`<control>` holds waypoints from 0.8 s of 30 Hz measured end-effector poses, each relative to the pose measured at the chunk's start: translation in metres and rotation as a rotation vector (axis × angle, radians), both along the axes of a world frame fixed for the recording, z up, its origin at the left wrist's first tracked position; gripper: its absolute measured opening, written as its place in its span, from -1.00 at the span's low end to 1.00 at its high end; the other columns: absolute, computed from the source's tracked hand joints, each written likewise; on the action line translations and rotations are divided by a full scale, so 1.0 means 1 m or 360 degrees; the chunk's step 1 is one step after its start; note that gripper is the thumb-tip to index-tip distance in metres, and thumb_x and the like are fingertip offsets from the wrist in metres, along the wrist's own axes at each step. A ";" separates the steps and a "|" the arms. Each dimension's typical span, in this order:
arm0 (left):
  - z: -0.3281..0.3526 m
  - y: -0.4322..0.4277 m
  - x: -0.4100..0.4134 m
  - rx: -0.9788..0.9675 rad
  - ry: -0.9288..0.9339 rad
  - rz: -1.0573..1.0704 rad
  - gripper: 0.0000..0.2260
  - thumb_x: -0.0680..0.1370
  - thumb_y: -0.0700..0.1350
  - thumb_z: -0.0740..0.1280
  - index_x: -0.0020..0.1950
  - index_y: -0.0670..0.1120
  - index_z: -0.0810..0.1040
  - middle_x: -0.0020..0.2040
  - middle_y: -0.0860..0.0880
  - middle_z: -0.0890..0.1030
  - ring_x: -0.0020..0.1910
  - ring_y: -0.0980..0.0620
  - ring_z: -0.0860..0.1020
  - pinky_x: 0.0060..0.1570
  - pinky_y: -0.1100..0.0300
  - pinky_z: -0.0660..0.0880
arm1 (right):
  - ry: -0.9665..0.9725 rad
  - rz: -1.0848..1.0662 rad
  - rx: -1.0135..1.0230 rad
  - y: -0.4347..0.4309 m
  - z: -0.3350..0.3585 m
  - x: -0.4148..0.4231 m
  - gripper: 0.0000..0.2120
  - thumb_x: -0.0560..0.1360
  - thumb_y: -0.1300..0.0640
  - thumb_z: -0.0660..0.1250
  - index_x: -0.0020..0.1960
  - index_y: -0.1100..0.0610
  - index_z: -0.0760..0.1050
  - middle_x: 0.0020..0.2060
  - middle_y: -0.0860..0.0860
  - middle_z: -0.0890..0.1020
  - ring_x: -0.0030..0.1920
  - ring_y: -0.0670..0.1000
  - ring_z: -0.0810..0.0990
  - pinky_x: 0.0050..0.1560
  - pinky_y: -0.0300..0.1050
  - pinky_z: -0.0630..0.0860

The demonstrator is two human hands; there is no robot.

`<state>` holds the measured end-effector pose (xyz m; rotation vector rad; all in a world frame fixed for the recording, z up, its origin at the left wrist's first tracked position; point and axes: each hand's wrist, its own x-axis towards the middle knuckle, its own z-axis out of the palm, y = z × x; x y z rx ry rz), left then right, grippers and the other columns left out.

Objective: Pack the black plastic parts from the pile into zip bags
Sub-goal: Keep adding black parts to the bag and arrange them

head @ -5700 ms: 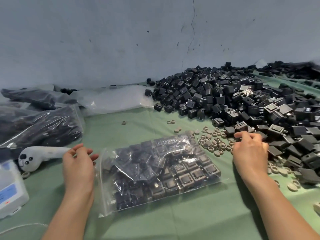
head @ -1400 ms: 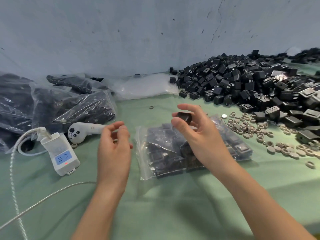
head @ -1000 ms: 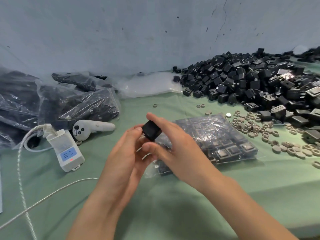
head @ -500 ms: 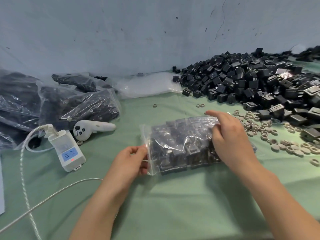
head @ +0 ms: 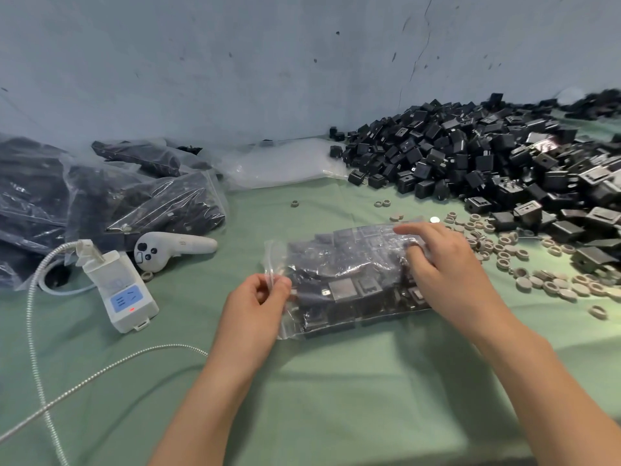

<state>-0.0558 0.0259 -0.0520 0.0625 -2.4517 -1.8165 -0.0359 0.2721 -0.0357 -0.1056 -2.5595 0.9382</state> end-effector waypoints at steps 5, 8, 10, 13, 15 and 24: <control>0.005 0.006 0.003 0.0082 0.0007 -0.0101 -0.84 0.65 -0.10 0.26 -0.02 -0.17 0.52 -0.30 0.11 0.71 -0.33 0.28 0.63 -0.36 0.53 0.38 | -0.0162 0.0166 0.0211 -0.004 -0.002 0.006 -0.68 0.61 -0.08 0.13 0.30 -0.10 0.49 0.29 -0.15 0.49 0.36 -0.05 0.34 0.49 0.13 0.18; 0.007 0.008 0.004 0.0119 -0.0082 -0.0160 -0.82 0.67 -0.05 0.21 0.03 -0.17 0.47 -0.25 0.06 0.73 -0.27 0.17 0.66 -0.29 0.40 0.44 | -0.0173 0.0177 0.0293 -0.009 -0.001 0.006 -0.62 0.62 -0.11 0.07 0.37 -0.09 0.46 0.35 -0.11 0.46 0.42 -0.03 0.33 0.52 0.17 0.11; 0.009 0.008 0.004 0.0103 -0.0084 -0.0138 -0.83 0.66 -0.04 0.23 0.01 -0.14 0.47 -0.27 0.05 0.72 -0.34 0.20 0.63 -0.31 0.37 0.41 | -0.0114 0.0202 0.0330 -0.016 0.001 0.007 -0.57 0.63 -0.14 0.02 0.43 -0.09 0.40 0.43 -0.10 0.41 0.50 -0.04 0.26 0.56 0.16 0.03; 0.009 0.007 0.003 0.0041 0.0001 -0.0041 -0.84 0.64 -0.06 0.28 -0.09 -0.11 0.50 -0.32 0.06 0.71 -0.48 0.28 0.51 -0.47 0.44 0.34 | -0.0148 0.0337 0.0469 -0.034 0.001 0.007 -0.49 0.62 -0.23 -0.09 0.54 -0.18 0.22 0.56 -0.14 0.21 0.59 -0.04 0.05 0.59 0.11 -0.15; 0.007 0.006 0.001 0.0035 -0.0007 -0.0021 -0.82 0.63 -0.04 0.29 -0.11 -0.10 0.52 -0.30 0.05 0.71 -0.45 0.25 0.51 -0.43 0.41 0.37 | -0.0247 0.0389 0.0664 -0.044 -0.004 0.005 -0.47 0.62 -0.26 -0.15 0.56 -0.22 0.14 0.59 -0.14 0.13 0.60 -0.01 -0.03 0.57 0.13 -0.22; 0.003 0.007 0.000 0.0177 -0.0067 -0.0168 -0.86 0.60 -0.12 0.34 -0.08 0.00 0.70 -0.32 0.25 0.66 -0.36 0.36 0.55 -0.34 0.54 0.39 | -0.0271 0.0342 0.0807 -0.052 -0.010 0.004 -0.51 0.66 -0.22 -0.11 0.56 -0.19 0.17 0.60 -0.06 0.15 0.61 0.06 -0.04 0.56 0.22 -0.16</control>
